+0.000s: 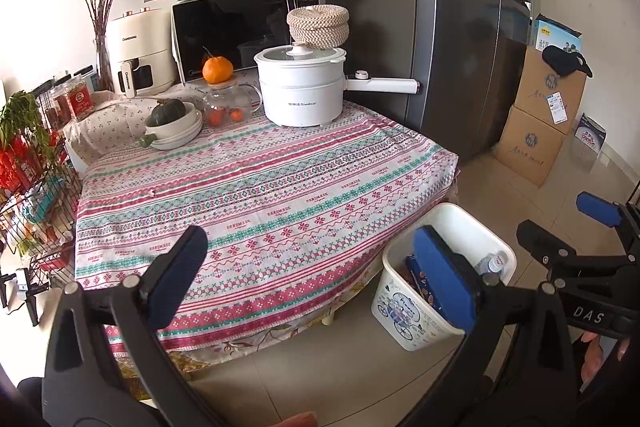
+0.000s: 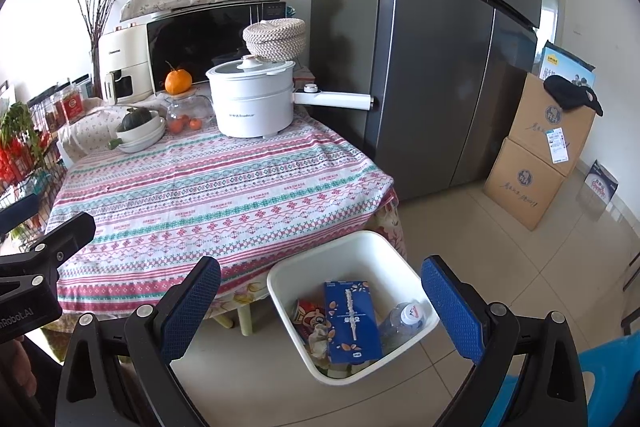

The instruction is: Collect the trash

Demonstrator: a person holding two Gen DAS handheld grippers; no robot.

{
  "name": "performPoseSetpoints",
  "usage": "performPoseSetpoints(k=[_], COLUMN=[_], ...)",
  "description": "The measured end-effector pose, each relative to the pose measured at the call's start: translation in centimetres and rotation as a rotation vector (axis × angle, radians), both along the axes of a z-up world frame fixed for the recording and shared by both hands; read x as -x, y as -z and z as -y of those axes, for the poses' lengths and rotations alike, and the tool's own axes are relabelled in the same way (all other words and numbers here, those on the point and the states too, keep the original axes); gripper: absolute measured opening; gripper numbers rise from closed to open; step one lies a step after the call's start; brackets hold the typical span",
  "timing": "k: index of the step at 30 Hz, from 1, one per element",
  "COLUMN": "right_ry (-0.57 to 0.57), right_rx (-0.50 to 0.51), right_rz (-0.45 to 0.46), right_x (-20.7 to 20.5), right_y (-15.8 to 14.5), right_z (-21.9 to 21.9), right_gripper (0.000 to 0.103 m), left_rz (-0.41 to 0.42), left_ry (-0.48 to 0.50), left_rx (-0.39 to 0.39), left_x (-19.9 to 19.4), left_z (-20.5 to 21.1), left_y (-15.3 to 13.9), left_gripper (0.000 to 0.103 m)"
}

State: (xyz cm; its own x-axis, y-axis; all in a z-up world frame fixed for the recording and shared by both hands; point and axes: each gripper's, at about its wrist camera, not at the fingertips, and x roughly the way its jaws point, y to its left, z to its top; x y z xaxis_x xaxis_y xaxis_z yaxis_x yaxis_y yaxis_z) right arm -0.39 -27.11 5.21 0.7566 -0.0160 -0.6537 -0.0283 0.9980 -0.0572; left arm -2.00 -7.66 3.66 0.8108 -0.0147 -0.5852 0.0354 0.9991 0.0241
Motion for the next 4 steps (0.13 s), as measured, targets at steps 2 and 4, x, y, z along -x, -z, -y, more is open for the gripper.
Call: performPoseSetpoints(k=[2,4], right_ry=[0.000,-0.001], right_rx=[0.000,-0.001], right_rz=[0.000,-0.002], right_x=[-0.01,-0.05], right_y=[0.00,-0.01], right_z=[0.04,0.06], right_gripper=[0.101,0.101], left_rz=[-0.005,-0.013], left_ry=[0.003,0.002], left_rx=[0.001,0.006], left_x=[-0.03,-0.15], left_z=[-0.04,-0.22], left_y=[0.08,0.12], left_gripper=[0.102,0.102])
